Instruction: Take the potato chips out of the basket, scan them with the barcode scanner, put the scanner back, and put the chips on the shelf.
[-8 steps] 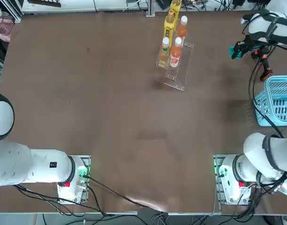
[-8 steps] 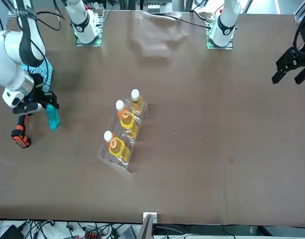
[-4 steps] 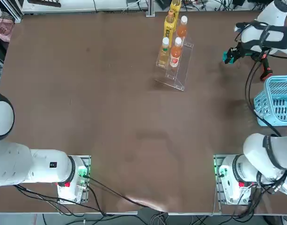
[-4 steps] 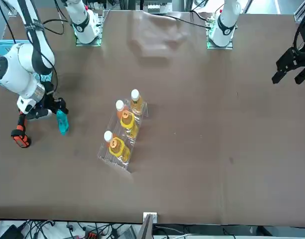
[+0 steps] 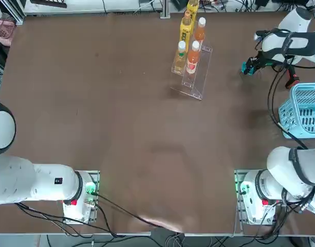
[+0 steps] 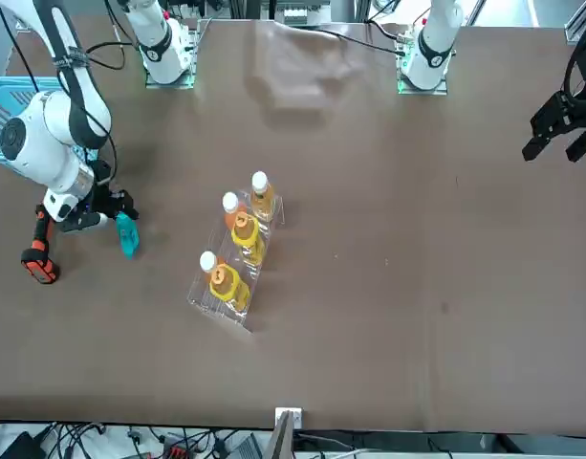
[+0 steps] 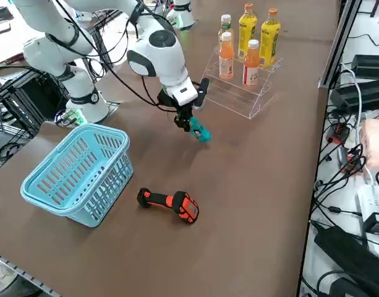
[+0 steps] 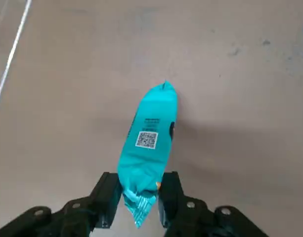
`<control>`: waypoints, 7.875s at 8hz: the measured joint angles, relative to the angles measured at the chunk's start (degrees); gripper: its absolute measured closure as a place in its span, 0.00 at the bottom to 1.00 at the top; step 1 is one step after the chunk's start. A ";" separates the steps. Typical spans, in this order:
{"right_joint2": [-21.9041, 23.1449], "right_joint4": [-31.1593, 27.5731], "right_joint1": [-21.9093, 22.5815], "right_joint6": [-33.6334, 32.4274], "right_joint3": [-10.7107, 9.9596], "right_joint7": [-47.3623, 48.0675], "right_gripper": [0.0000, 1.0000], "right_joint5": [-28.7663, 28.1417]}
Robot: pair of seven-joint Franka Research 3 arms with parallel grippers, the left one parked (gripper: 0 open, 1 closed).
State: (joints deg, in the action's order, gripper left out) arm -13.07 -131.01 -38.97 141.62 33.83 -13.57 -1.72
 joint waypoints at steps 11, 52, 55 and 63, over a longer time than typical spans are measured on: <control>-5.39 -0.55 0.37 0.05 -0.09 8.02 0.54 4.22; -21.91 19.53 -19.32 4.96 -7.47 -11.82 0.08 22.29; -21.91 19.67 -19.32 4.98 -7.47 -12.59 0.33 22.31; -21.96 19.72 -19.37 4.97 -7.60 -13.86 0.62 22.34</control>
State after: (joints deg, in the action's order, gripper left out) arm -35.03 -111.28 -58.34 146.59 26.23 -27.43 20.63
